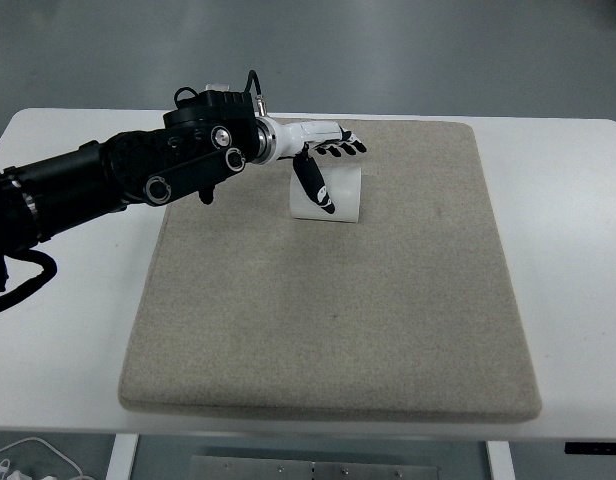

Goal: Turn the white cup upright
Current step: 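Lower the left hand onto the cup and wrap fingers around it, then lift the cup with the left hand and rotate it opening-up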

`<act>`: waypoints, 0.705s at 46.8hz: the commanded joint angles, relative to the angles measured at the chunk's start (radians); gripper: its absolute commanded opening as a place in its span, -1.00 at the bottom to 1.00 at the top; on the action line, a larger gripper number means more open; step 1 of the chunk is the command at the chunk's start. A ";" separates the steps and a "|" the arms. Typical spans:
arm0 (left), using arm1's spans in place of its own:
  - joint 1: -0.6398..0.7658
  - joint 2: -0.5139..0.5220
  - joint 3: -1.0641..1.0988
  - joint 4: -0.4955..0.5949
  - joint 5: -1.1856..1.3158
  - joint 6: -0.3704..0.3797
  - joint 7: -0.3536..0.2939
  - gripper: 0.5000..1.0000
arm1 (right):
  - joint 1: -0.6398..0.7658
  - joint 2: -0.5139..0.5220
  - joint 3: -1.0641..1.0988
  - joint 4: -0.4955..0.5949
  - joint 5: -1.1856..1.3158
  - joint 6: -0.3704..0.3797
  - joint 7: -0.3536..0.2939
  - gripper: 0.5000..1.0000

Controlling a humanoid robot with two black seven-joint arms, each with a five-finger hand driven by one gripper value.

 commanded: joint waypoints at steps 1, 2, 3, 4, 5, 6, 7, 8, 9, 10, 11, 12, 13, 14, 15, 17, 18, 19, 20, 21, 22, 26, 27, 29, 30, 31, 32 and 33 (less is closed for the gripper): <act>0.005 -0.012 0.001 0.016 0.000 -0.001 -0.001 0.95 | 0.001 0.000 0.000 0.000 0.000 0.000 0.000 0.72; 0.006 -0.014 0.001 0.017 0.000 -0.001 -0.001 0.95 | 0.001 0.000 0.000 0.000 0.000 0.000 0.000 0.72; 0.006 -0.014 0.001 0.017 0.001 -0.001 -0.001 0.95 | 0.001 0.000 0.000 0.000 0.000 0.000 0.000 0.72; 0.006 -0.016 0.003 0.017 0.000 -0.001 -0.001 0.95 | -0.001 0.000 0.001 0.000 0.000 0.000 0.000 0.72; 0.006 -0.016 0.007 0.017 0.000 -0.001 -0.001 0.95 | -0.001 0.000 0.000 0.000 0.000 0.000 -0.001 0.72; 0.006 -0.017 0.011 0.017 0.000 -0.001 -0.001 0.95 | -0.001 0.000 0.000 0.000 0.000 0.000 0.000 0.72; 0.006 -0.019 0.014 0.017 0.000 -0.001 -0.001 0.95 | -0.001 0.000 0.001 0.000 0.000 0.000 0.000 0.72; 0.008 -0.022 0.015 0.017 0.000 -0.001 -0.001 0.95 | -0.001 0.000 0.001 0.000 0.000 0.000 0.000 0.72; 0.008 -0.023 0.017 0.017 0.000 -0.001 -0.001 0.95 | 0.001 0.000 0.001 0.000 0.000 0.000 0.000 0.72; 0.008 -0.026 0.020 0.017 0.000 -0.001 -0.001 0.94 | -0.001 0.000 0.001 0.000 0.000 0.000 0.000 0.72; 0.008 -0.028 0.021 0.017 0.000 -0.001 -0.001 0.93 | 0.001 0.000 0.000 0.000 0.000 0.000 0.000 0.72; 0.008 -0.028 0.021 0.017 0.000 -0.001 -0.001 0.93 | 0.001 0.000 0.000 0.000 0.000 0.000 0.000 0.72; 0.008 -0.029 0.021 0.017 0.000 -0.001 -0.001 0.93 | -0.001 0.000 0.000 0.000 0.000 0.000 0.000 0.72; 0.008 -0.029 0.021 0.017 0.000 -0.001 -0.001 0.92 | 0.001 0.000 0.000 0.000 0.000 0.000 -0.001 0.72; 0.008 -0.029 0.021 0.017 0.000 -0.001 -0.001 0.91 | -0.001 0.000 0.000 0.000 0.000 0.000 0.000 0.72; 0.008 -0.029 0.021 0.019 0.001 -0.001 -0.001 0.88 | 0.001 0.000 0.001 0.000 0.000 0.000 0.000 0.72; 0.008 -0.029 0.021 0.017 0.001 -0.001 -0.001 0.86 | 0.001 0.000 0.000 0.000 0.000 0.000 0.000 0.72; 0.008 -0.029 0.021 0.017 0.001 -0.001 -0.001 0.81 | -0.001 0.000 0.000 0.000 0.000 0.000 0.000 0.72; 0.008 -0.029 0.023 0.017 0.001 -0.001 -0.002 0.75 | -0.001 0.000 0.000 0.000 0.000 0.000 0.000 0.72; 0.008 -0.029 0.023 0.017 0.001 -0.001 -0.001 0.69 | 0.001 0.000 0.000 0.000 0.000 0.000 0.000 0.72; 0.008 -0.029 0.024 0.017 0.003 -0.001 -0.002 0.60 | 0.001 0.000 0.000 0.000 0.000 0.000 0.000 0.72; 0.008 -0.029 0.037 0.017 0.011 -0.001 -0.002 0.42 | -0.001 0.000 0.000 0.000 0.000 0.000 0.000 0.72; 0.008 -0.029 0.037 0.017 0.015 -0.001 -0.002 0.40 | -0.001 0.000 0.000 0.000 0.000 0.000 0.000 0.72; 0.008 -0.031 0.037 0.017 0.029 -0.001 -0.002 0.23 | 0.001 0.000 0.001 0.000 0.000 0.000 0.000 0.72; 0.008 -0.031 0.037 0.017 0.035 -0.001 -0.002 0.21 | -0.001 0.000 0.000 0.000 0.000 0.000 0.000 0.72; 0.008 -0.031 0.037 0.017 0.041 -0.001 -0.002 0.19 | 0.001 0.000 0.000 0.000 0.000 0.000 0.000 0.72; 0.008 -0.031 0.037 0.017 0.047 -0.001 -0.002 0.15 | 0.001 0.000 0.000 0.000 0.000 0.000 0.000 0.72; 0.008 -0.031 0.037 0.017 0.052 -0.001 -0.002 0.13 | -0.001 0.000 0.001 0.000 0.000 0.000 0.000 0.72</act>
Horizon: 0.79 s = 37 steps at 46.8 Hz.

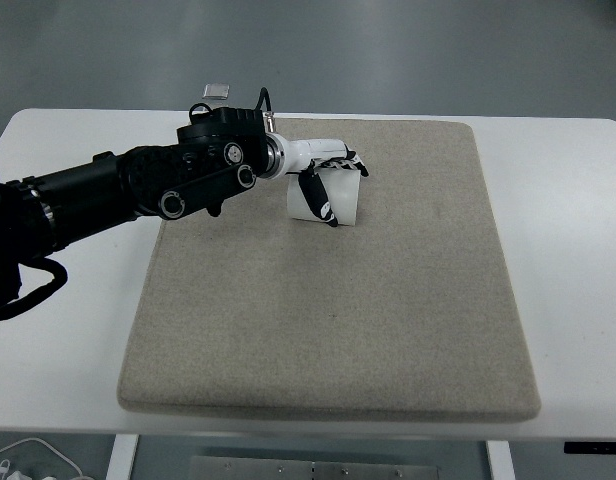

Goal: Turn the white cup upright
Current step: 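Lift the cup with the left hand and rotate it opening-up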

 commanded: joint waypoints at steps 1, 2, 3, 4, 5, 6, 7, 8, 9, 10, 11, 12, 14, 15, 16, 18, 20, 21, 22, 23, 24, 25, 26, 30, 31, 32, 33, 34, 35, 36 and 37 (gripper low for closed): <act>0.000 0.000 0.002 0.000 0.020 0.000 0.000 0.09 | -0.001 0.000 0.000 0.000 0.000 0.000 0.000 0.72; 0.000 0.000 0.002 0.000 0.025 0.000 0.000 0.02 | 0.001 0.000 0.001 0.000 0.000 0.000 0.000 0.72; 0.000 0.000 0.002 0.000 0.030 0.000 0.000 -0.04 | 0.001 0.000 0.000 0.000 0.000 0.000 0.000 0.72; 0.000 0.000 0.000 0.000 0.031 0.000 0.000 -0.06 | -0.001 0.000 0.001 0.000 0.000 0.000 0.000 0.72; 0.000 0.000 0.002 0.000 0.034 0.000 0.000 -0.13 | -0.001 0.000 0.000 0.000 0.000 0.000 0.000 0.72; 0.000 0.000 0.000 0.000 0.036 0.002 0.000 -0.19 | 0.001 0.000 0.000 0.000 0.000 0.000 0.000 0.72; 0.000 0.000 0.000 0.000 0.036 0.002 0.000 -0.26 | -0.001 0.000 0.001 0.000 0.000 0.000 0.000 0.72; 0.000 0.000 0.000 0.000 0.036 0.002 0.000 -0.38 | 0.001 0.000 0.001 0.000 0.000 0.000 0.000 0.72; 0.000 0.000 0.000 0.000 0.036 0.003 0.000 -0.54 | -0.001 0.000 0.001 0.000 0.000 0.000 0.000 0.72; 0.000 0.000 0.000 0.002 0.034 0.003 0.000 -0.67 | -0.001 0.000 0.000 0.000 0.000 0.000 -0.001 0.72; 0.000 0.000 0.000 0.002 0.034 0.003 0.000 -0.77 | 0.001 0.000 0.001 0.000 0.000 0.000 0.000 0.72; -0.002 0.000 -0.001 0.005 0.033 0.003 0.000 -0.87 | -0.001 0.000 0.001 0.000 0.000 0.000 0.000 0.72; -0.002 0.000 -0.010 0.006 0.031 0.005 0.000 -0.98 | 0.001 0.000 0.000 0.000 0.000 0.000 -0.001 0.72; -0.003 0.000 -0.012 0.008 0.030 0.006 0.000 -1.00 | -0.001 0.000 0.000 0.000 0.000 0.000 0.000 0.72; -0.003 0.000 -0.014 0.008 0.027 0.006 0.000 -1.00 | -0.001 0.000 0.000 0.000 0.000 0.000 0.000 0.72; -0.005 0.000 -0.021 0.009 0.017 0.006 -0.001 -1.00 | -0.001 0.000 0.000 0.000 0.000 0.000 0.000 0.72; -0.006 0.000 -0.036 0.011 0.013 0.006 -0.001 -1.00 | -0.001 0.000 0.000 0.000 0.000 0.000 0.000 0.72; -0.006 0.000 -0.046 0.011 0.013 0.006 -0.001 -1.00 | 0.001 0.000 0.000 0.000 0.000 0.000 0.000 0.72; -0.005 0.000 -0.056 0.011 0.011 0.006 -0.001 -1.00 | -0.001 0.000 0.000 0.000 0.000 0.000 0.000 0.72; -0.003 0.000 -0.069 0.011 0.011 0.005 -0.001 -1.00 | 0.001 0.000 0.000 0.000 0.000 0.000 0.000 0.72; -0.003 0.001 -0.079 0.012 0.010 0.005 -0.001 -1.00 | 0.001 0.000 0.001 0.000 0.000 0.000 0.000 0.72; -0.002 0.001 -0.093 0.011 0.008 0.005 -0.003 -1.00 | -0.001 0.000 0.000 0.000 0.000 0.000 0.000 0.72; 0.000 0.001 -0.104 0.011 0.008 0.003 -0.003 -1.00 | -0.001 0.000 0.001 0.000 0.000 0.000 0.000 0.72; 0.003 0.006 -0.147 0.011 -0.022 -0.002 -0.009 -1.00 | 0.001 0.000 0.000 0.000 0.000 0.000 0.000 0.72; 0.005 0.007 -0.159 0.012 -0.036 -0.003 -0.010 -1.00 | 0.001 0.000 0.000 0.000 0.000 0.000 0.000 0.72; 0.005 0.011 -0.170 0.012 -0.055 -0.005 -0.016 -1.00 | 0.001 0.000 0.000 0.000 0.000 0.000 0.000 0.72; 0.005 0.012 -0.181 0.011 -0.075 -0.008 -0.016 -1.00 | -0.001 0.000 0.000 0.000 0.000 0.000 0.000 0.72; 0.006 0.014 -0.187 0.011 -0.096 -0.008 -0.018 -1.00 | 0.001 0.000 0.001 0.000 0.000 0.000 0.000 0.72; 0.006 0.014 -0.191 0.012 -0.119 -0.009 -0.019 -1.00 | -0.001 0.000 0.000 0.000 0.000 0.000 0.000 0.72; 0.009 0.014 -0.195 0.012 -0.142 -0.009 -0.021 -1.00 | -0.001 0.000 0.000 0.000 0.000 0.000 0.000 0.72; 0.014 0.015 -0.198 0.012 -0.167 -0.009 -0.023 -1.00 | -0.001 0.000 0.001 0.000 0.000 0.000 0.000 0.72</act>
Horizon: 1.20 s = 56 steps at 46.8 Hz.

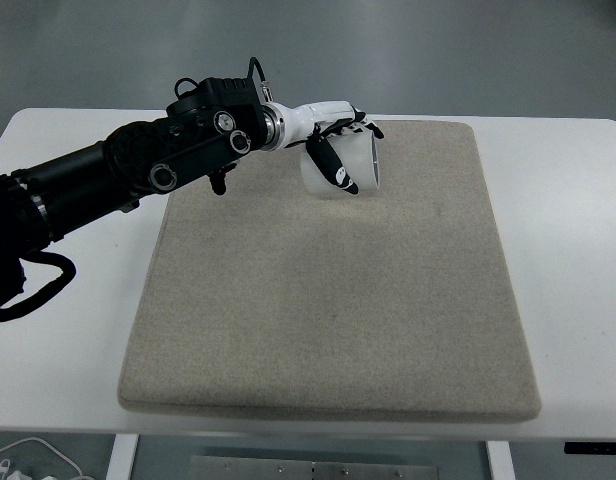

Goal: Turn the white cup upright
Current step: 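Lift the cup with the left hand and rotate it opening-up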

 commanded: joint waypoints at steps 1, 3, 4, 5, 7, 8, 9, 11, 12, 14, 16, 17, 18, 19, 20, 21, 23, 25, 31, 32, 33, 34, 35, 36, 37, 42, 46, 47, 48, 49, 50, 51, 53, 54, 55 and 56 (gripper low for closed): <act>0.014 0.002 -0.012 0.000 -0.092 -0.002 -0.008 -1.00 | 0.001 0.000 0.000 0.000 0.000 0.000 0.000 0.72; 0.022 0.002 -0.014 0.002 -0.144 -0.002 -0.016 -1.00 | -0.001 0.000 0.001 0.000 0.000 0.000 0.000 0.72; 0.025 0.002 -0.014 0.002 -0.167 -0.002 -0.020 -1.00 | -0.001 0.000 0.001 0.000 0.000 0.000 0.000 0.72; 0.028 0.004 -0.014 0.002 -0.193 -0.002 -0.028 -1.00 | -0.001 0.000 0.000 0.000 0.000 0.000 0.000 0.72; 0.036 0.007 -0.020 0.002 -0.240 -0.002 -0.049 -1.00 | 0.001 0.000 0.000 0.000 0.000 0.000 0.000 0.72; 0.040 0.007 -0.027 0.002 -0.260 -0.002 -0.063 -1.00 | -0.001 0.000 0.000 0.000 0.000 0.000 0.000 0.72; 0.047 0.010 -0.043 0.005 -0.279 -0.003 -0.078 -1.00 | 0.001 0.000 0.001 0.000 0.000 0.000 0.000 0.72; 0.063 0.014 -0.073 0.010 -0.306 -0.008 -0.103 -0.98 | 0.001 0.000 0.000 0.000 0.000 0.000 0.000 0.72; 0.073 0.016 -0.090 0.011 -0.309 -0.013 -0.109 -0.98 | 0.001 0.000 0.001 0.000 0.000 0.000 0.000 0.72; 0.096 0.016 -0.122 0.013 -0.309 -0.029 -0.122 -0.98 | 0.001 0.000 0.000 0.000 0.000 0.000 0.000 0.72; 0.117 0.018 -0.153 0.013 -0.309 -0.048 -0.132 -0.98 | -0.001 0.000 0.000 0.000 0.000 0.000 0.000 0.72; 0.128 0.018 -0.167 0.013 -0.309 -0.055 -0.132 -0.99 | -0.001 0.000 0.000 0.000 0.000 0.000 0.000 0.72; 0.137 0.021 -0.181 0.013 -0.309 -0.060 -0.134 -0.98 | -0.001 0.000 0.001 0.000 0.000 0.000 0.000 0.72; 0.146 0.022 -0.196 0.013 -0.309 -0.066 -0.138 -0.98 | 0.001 0.000 0.001 0.000 0.000 0.000 0.000 0.72; 0.155 0.027 -0.207 0.013 -0.309 -0.068 -0.145 -0.99 | -0.001 0.000 0.000 0.000 0.000 0.000 0.000 0.72; 0.165 0.028 -0.219 0.013 -0.309 -0.069 -0.154 -0.98 | 0.001 0.000 0.000 0.000 0.000 0.000 0.000 0.72; 0.180 0.033 -0.236 0.013 -0.309 -0.072 -0.171 -0.98 | -0.001 0.000 0.001 0.000 0.000 0.000 0.000 0.72; 0.194 0.034 -0.247 0.013 -0.310 -0.077 -0.187 -0.97 | -0.001 0.000 0.000 0.000 0.000 0.000 0.000 0.72; 0.237 0.047 -0.283 0.013 -0.315 -0.091 -0.247 -0.96 | -0.001 0.000 0.001 0.000 0.000 0.000 0.000 0.72; 0.244 0.047 -0.291 0.013 -0.315 -0.092 -0.256 -0.96 | -0.001 0.000 0.001 0.000 0.000 0.000 0.000 0.72; 0.252 0.047 -0.296 0.013 -0.315 -0.094 -0.264 -0.96 | 0.001 0.000 0.001 0.000 0.000 0.000 0.000 0.72; 0.260 0.047 -0.302 0.013 -0.315 -0.098 -0.272 -0.96 | 0.001 0.000 0.000 0.000 0.000 0.000 0.000 0.72; 0.267 0.047 -0.310 0.013 -0.315 -0.102 -0.281 -0.96 | 0.001 0.000 0.000 0.000 0.000 0.000 0.000 0.72; 0.275 0.048 -0.317 0.013 -0.315 -0.105 -0.290 -0.96 | 0.001 0.000 0.001 0.000 0.000 0.000 0.000 0.72; 0.281 0.048 -0.323 0.013 -0.315 -0.106 -0.299 -0.96 | 0.001 0.000 0.001 0.000 0.000 0.000 0.000 0.72; 0.321 0.054 -0.359 0.022 -0.315 -0.111 -0.353 -0.93 | 0.001 0.000 0.000 0.000 0.000 0.000 0.000 0.72; 0.338 0.056 -0.365 0.036 -0.312 -0.112 -0.402 -0.92 | -0.001 0.000 0.000 0.000 0.000 0.000 0.000 0.72; 0.343 0.056 -0.365 0.042 -0.310 -0.114 -0.417 -0.91 | -0.001 0.000 0.001 0.000 0.000 0.000 0.000 0.72; 0.347 0.056 -0.365 0.049 -0.309 -0.115 -0.436 -0.91 | 0.001 0.000 0.000 0.000 0.000 0.000 0.000 0.72; 0.352 0.056 -0.365 0.055 -0.307 -0.120 -0.453 -0.91 | -0.001 0.000 0.000 0.000 0.000 0.000 0.000 0.72; 0.353 0.056 -0.363 0.060 -0.306 -0.125 -0.470 -0.91 | -0.001 0.000 0.000 0.000 0.000 0.000 0.000 0.72; 0.355 0.056 -0.359 0.066 -0.304 -0.129 -0.488 -0.91 | 0.001 0.000 0.000 0.000 0.000 0.000 0.000 0.72; 0.358 0.056 -0.356 0.077 -0.304 -0.137 -0.523 -0.91 | -0.001 0.000 0.000 0.000 0.000 0.000 -0.001 0.72; 0.361 0.054 -0.356 0.082 -0.304 -0.140 -0.539 -0.91 | -0.001 0.000 0.000 0.000 0.000 0.000 0.000 0.72; 0.361 0.054 -0.356 0.086 -0.304 -0.141 -0.551 -0.91 | 0.001 0.000 0.001 0.000 0.000 -0.002 0.000 0.72; 0.361 0.054 -0.357 0.092 -0.306 -0.144 -0.562 -0.91 | 0.001 0.000 0.000 0.000 0.000 0.000 0.000 0.72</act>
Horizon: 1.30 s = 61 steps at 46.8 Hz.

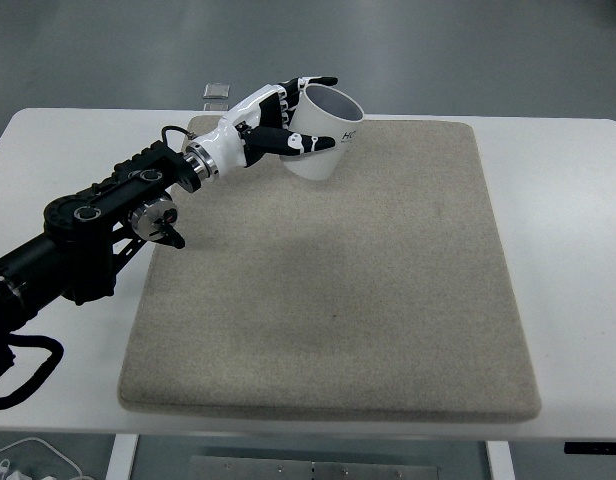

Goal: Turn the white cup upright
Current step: 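Lift the cup with the left hand and rotate it opening-up, then lower the upright cup onto the pad with the left hand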

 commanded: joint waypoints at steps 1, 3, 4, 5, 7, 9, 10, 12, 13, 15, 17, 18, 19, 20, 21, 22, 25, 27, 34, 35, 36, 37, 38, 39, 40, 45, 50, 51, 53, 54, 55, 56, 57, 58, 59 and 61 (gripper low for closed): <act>0.002 -0.001 -0.005 0.021 -0.002 -0.010 -0.052 -0.91 | 0.001 0.000 0.001 0.000 0.000 0.000 0.000 0.72; 0.004 -0.003 -0.008 0.033 -0.002 -0.011 -0.070 -0.91 | 0.000 0.000 0.000 0.000 0.000 0.000 0.000 0.72; 0.005 -0.003 -0.006 0.038 -0.002 -0.011 -0.084 -0.91 | 0.000 0.000 0.000 0.000 0.000 0.000 0.000 0.72; 0.007 -0.003 -0.002 0.043 0.000 -0.011 -0.098 -0.91 | 0.001 0.000 0.001 0.000 0.000 0.000 -0.002 0.72; 0.010 -0.003 0.005 0.047 0.000 -0.011 -0.133 -0.91 | 0.001 0.000 0.000 0.000 0.000 0.000 -0.002 0.72; 0.015 -0.003 0.009 0.049 0.002 -0.011 -0.164 -0.91 | 0.000 0.000 0.001 0.000 0.000 0.000 0.000 0.72; 0.015 -0.003 0.011 0.049 0.003 -0.011 -0.176 -0.90 | 0.001 0.000 0.000 0.000 0.000 0.000 0.000 0.72; 0.019 -0.003 0.011 0.050 0.009 -0.010 -0.186 -0.90 | 0.000 0.000 0.000 0.000 0.000 0.000 0.000 0.72; 0.025 -0.003 0.011 0.050 0.009 -0.008 -0.186 -0.90 | 0.001 0.000 0.000 0.000 0.000 0.000 0.000 0.72; 0.035 -0.003 0.011 0.052 0.015 -0.005 -0.186 -0.90 | 0.000 0.000 0.000 0.000 0.000 0.000 0.000 0.72; 0.039 -0.003 0.011 0.058 0.021 -0.004 -0.186 -0.90 | 0.000 0.000 0.001 0.000 0.000 0.000 0.000 0.72; 0.042 -0.003 0.011 0.063 0.026 -0.002 -0.186 -0.90 | 0.001 0.000 0.001 0.000 0.000 0.000 0.000 0.72; 0.044 -0.003 0.011 0.066 0.032 -0.002 -0.186 -0.90 | 0.001 0.000 0.001 0.000 0.000 0.000 0.000 0.72; 0.045 -0.003 0.011 0.069 0.038 -0.002 -0.186 -0.90 | 0.001 0.000 0.001 0.000 0.000 0.000 -0.002 0.72; 0.048 -0.003 0.011 0.073 0.046 -0.002 -0.186 -0.90 | 0.001 0.000 0.000 0.000 0.000 0.000 0.000 0.72; 0.050 -0.006 0.011 0.076 0.052 -0.001 -0.186 -0.90 | 0.001 0.000 0.000 0.000 0.000 0.000 0.000 0.72; 0.055 -0.009 0.011 0.089 0.072 0.008 -0.186 -0.89 | 0.001 0.000 0.000 0.000 0.000 0.000 0.000 0.72; 0.058 -0.009 0.011 0.089 0.081 0.016 -0.186 -0.89 | 0.000 0.000 0.000 0.000 0.000 0.000 0.000 0.72; 0.070 -0.010 0.011 0.090 0.095 0.039 -0.186 -0.88 | 0.000 0.000 0.001 0.000 0.000 0.000 0.000 0.72; 0.070 -0.010 0.011 0.090 0.095 0.044 -0.186 -0.88 | 0.001 0.000 0.000 0.000 0.000 0.000 -0.002 0.72; 0.071 -0.012 0.011 0.090 0.095 0.048 -0.186 -0.88 | 0.001 0.000 0.001 0.000 0.000 0.000 0.000 0.72; 0.071 -0.012 0.011 0.090 0.097 0.051 -0.186 -0.88 | 0.001 0.000 0.001 0.000 0.000 0.000 0.000 0.72; 0.071 -0.012 0.011 0.090 0.100 0.054 -0.186 -0.88 | 0.000 0.000 0.000 0.000 0.000 0.000 0.000 0.72; 0.073 -0.012 0.011 0.090 0.104 0.056 -0.186 -0.88 | 0.000 0.000 0.000 0.000 0.000 0.000 -0.002 0.72; 0.073 -0.012 0.011 0.090 0.110 0.058 -0.186 -0.87 | 0.001 0.000 0.000 0.000 0.000 0.000 0.000 0.72; 0.085 -0.012 0.011 0.090 0.137 0.068 -0.186 -0.86 | 0.000 0.000 0.000 0.000 0.000 0.000 0.000 0.72; 0.093 -0.013 0.009 0.090 0.141 0.074 -0.186 -0.85 | 0.000 0.000 0.000 0.000 0.000 0.000 0.000 0.72; 0.094 -0.013 0.009 0.089 0.141 0.074 -0.186 -0.84 | 0.000 0.000 0.000 0.000 0.000 0.000 0.000 0.72; 0.096 -0.013 0.009 0.090 0.141 0.076 -0.186 -0.84 | 0.001 0.000 0.001 0.000 0.000 0.000 0.000 0.72; 0.096 -0.013 0.009 0.090 0.141 0.076 -0.186 -0.84 | 0.001 0.000 0.001 0.000 0.000 0.000 0.000 0.72; 0.096 -0.013 0.011 0.090 0.143 0.076 -0.186 -0.83 | 0.001 0.000 0.001 0.000 0.000 0.000 0.000 0.72; 0.096 -0.013 0.009 0.090 0.141 0.076 -0.186 -0.83 | 0.000 0.000 0.000 0.000 0.000 0.000 0.000 0.72; 0.096 -0.013 0.011 0.089 0.143 0.077 -0.186 -0.82 | 0.001 0.000 0.001 0.000 0.000 0.000 0.000 0.72; 0.098 -0.013 0.011 0.090 0.143 0.077 -0.186 -0.82 | 0.001 0.000 0.000 0.000 0.000 0.000 0.000 0.72; 0.098 -0.013 0.011 0.090 0.143 0.077 -0.186 -0.80 | 0.001 0.000 0.000 0.000 0.000 0.000 0.000 0.72; 0.098 -0.015 0.011 0.090 0.146 0.077 -0.186 -0.73 | 0.000 0.000 0.000 0.000 0.000 0.000 0.000 0.72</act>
